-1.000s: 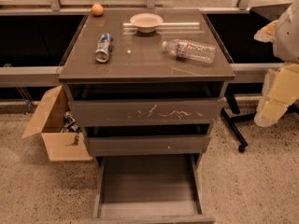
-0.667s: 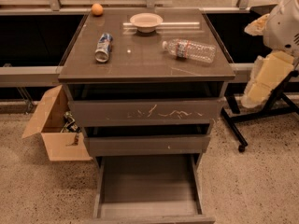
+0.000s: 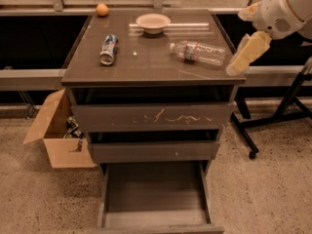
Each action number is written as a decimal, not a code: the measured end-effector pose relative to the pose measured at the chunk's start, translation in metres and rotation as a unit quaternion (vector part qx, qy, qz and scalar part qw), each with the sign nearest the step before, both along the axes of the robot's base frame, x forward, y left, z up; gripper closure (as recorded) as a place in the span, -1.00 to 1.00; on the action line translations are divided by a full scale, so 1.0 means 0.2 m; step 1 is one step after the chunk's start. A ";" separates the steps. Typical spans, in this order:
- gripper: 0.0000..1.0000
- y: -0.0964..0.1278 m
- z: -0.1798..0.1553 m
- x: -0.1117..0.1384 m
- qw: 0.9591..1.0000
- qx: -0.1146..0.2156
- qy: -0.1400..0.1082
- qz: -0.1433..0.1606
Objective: Place water bottle into bottom drawer
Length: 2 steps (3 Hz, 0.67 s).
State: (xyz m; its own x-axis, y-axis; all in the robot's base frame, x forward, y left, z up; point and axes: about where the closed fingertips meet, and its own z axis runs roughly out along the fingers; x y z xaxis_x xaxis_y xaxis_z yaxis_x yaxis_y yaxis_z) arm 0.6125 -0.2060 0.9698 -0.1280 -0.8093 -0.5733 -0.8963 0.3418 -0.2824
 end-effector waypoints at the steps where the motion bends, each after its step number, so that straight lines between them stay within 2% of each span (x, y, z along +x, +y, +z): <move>1: -1.00 0.08 -0.11 0.29 0.999 0.048 0.002 -0.003; 2: -1.00 0.08 -0.11 0.29 0.999 0.048 0.002 -0.003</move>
Offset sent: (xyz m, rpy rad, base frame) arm 0.0488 0.0145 -0.0167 0.0845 0.0027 -0.0061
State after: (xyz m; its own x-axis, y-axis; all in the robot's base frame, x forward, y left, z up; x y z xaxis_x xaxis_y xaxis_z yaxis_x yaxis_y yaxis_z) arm 0.6697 -0.1905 0.9487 -0.1353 -0.7499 -0.6476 -0.8949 0.3730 -0.2450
